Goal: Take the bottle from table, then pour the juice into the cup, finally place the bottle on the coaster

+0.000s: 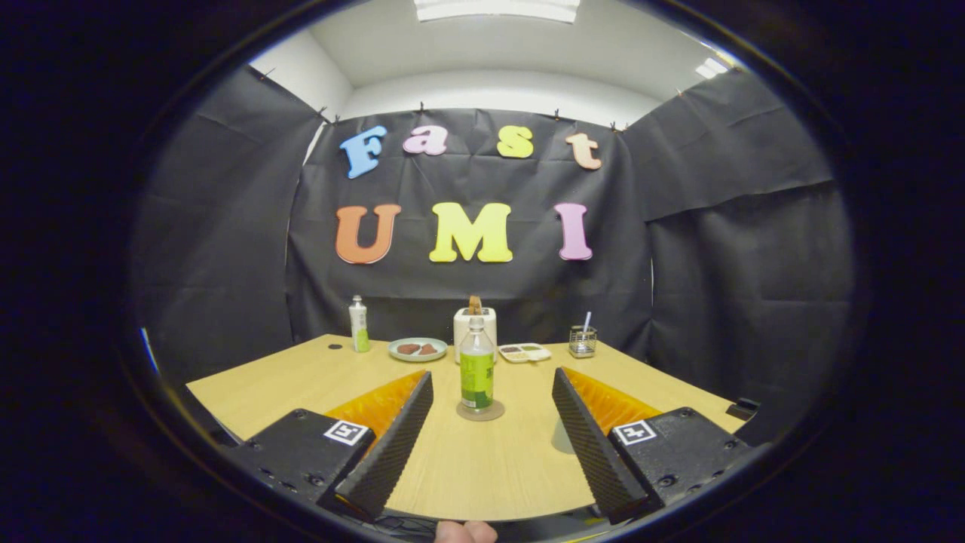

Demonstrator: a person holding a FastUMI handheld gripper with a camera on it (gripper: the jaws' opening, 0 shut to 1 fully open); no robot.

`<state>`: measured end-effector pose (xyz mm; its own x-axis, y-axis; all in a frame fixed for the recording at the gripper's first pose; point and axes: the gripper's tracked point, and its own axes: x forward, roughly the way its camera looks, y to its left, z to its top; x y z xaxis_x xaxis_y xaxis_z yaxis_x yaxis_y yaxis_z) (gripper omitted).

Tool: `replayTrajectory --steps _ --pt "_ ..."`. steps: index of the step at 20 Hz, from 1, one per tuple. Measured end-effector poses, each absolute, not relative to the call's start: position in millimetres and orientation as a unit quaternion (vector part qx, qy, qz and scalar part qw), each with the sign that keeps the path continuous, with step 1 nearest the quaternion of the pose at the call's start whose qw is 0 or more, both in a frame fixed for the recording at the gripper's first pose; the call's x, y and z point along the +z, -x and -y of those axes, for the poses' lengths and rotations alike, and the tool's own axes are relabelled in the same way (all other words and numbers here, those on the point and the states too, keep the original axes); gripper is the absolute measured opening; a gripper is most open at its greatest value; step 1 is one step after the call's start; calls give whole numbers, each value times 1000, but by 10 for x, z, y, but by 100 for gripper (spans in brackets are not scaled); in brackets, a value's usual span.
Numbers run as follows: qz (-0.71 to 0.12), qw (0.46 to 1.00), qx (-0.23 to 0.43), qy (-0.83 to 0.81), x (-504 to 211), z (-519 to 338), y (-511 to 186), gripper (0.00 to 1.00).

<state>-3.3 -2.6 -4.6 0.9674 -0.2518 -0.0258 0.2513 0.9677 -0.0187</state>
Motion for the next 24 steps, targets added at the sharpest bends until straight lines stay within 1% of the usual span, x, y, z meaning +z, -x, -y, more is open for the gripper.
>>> replayTrajectory --steps 8,24 --pt "-13 992 -124 13 -77 -106 7 100" --pt "-12 991 -130 18 -59 -57 40 100"
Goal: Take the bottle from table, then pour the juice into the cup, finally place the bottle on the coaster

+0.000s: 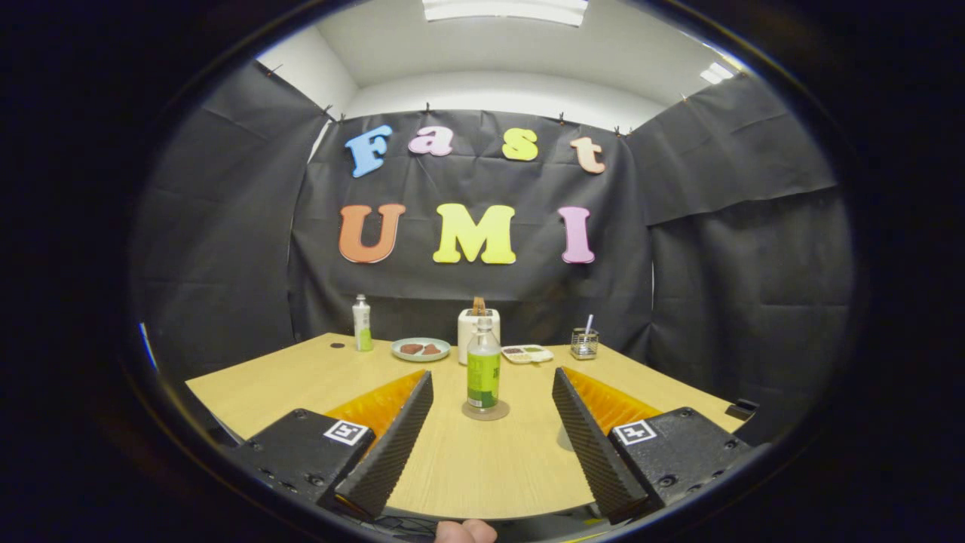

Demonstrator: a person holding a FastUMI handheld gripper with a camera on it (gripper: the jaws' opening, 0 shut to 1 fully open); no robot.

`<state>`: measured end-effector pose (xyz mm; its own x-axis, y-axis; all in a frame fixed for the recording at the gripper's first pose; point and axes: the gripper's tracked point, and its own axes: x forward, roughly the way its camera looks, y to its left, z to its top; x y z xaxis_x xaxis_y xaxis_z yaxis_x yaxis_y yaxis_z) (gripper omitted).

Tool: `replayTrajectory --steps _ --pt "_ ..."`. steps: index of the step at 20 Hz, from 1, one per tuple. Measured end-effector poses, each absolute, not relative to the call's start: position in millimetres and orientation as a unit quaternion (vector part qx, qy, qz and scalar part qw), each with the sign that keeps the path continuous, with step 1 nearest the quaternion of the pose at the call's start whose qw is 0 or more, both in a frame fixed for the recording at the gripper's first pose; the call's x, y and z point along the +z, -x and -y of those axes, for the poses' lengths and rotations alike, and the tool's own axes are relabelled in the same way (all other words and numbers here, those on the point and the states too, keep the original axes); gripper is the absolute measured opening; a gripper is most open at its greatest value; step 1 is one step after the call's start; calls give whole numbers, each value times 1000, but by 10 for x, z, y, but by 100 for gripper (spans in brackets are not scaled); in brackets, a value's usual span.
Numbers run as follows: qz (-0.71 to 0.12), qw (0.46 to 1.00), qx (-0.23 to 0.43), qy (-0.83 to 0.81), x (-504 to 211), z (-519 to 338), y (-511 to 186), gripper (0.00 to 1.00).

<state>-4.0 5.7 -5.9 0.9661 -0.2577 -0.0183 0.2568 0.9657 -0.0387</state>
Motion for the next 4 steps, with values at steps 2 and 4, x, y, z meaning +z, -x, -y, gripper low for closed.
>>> replayTrajectory --steps 2,4 --pt "-11 991 -129 19 -52 -59 37 100" --pt "-11 991 -130 20 -47 -54 31 100"
